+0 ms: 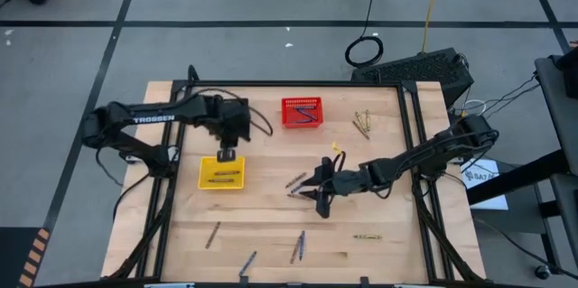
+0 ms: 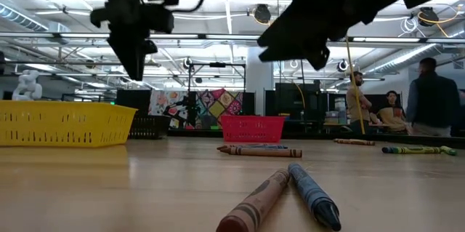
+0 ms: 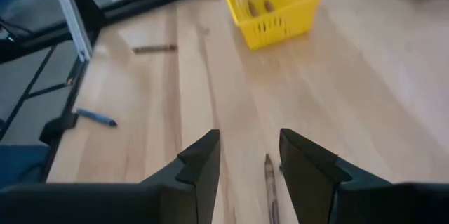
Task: Sort crayons
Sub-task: Put the brown crayon into the yellow basket
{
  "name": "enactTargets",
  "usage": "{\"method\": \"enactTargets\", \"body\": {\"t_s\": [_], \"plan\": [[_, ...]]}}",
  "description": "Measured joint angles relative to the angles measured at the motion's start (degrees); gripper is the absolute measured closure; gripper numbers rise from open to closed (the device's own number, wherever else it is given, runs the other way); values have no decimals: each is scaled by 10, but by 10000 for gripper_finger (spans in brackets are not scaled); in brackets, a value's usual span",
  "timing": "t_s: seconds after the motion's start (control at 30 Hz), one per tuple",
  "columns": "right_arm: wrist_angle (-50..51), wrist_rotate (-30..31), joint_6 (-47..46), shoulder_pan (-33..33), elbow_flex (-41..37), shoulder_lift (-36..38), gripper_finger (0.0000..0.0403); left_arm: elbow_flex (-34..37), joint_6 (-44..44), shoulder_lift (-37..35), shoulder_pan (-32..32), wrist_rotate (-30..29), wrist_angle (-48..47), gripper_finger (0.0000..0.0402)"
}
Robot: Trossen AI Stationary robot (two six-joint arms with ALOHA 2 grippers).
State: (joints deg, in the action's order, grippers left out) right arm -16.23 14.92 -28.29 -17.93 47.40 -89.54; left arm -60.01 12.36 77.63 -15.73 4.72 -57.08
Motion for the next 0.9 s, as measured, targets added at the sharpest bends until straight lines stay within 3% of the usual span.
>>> {"method": "enactTargets", "body": {"t_s": [0.5,0.9], "plan": [[64,-2,-12,-9,46,-95,268,0,-106,-83,142,-3,-7,333],[109,-2,-53,-9,46,-124,268,0,-106,-86,169,-4,-4,333]]}}
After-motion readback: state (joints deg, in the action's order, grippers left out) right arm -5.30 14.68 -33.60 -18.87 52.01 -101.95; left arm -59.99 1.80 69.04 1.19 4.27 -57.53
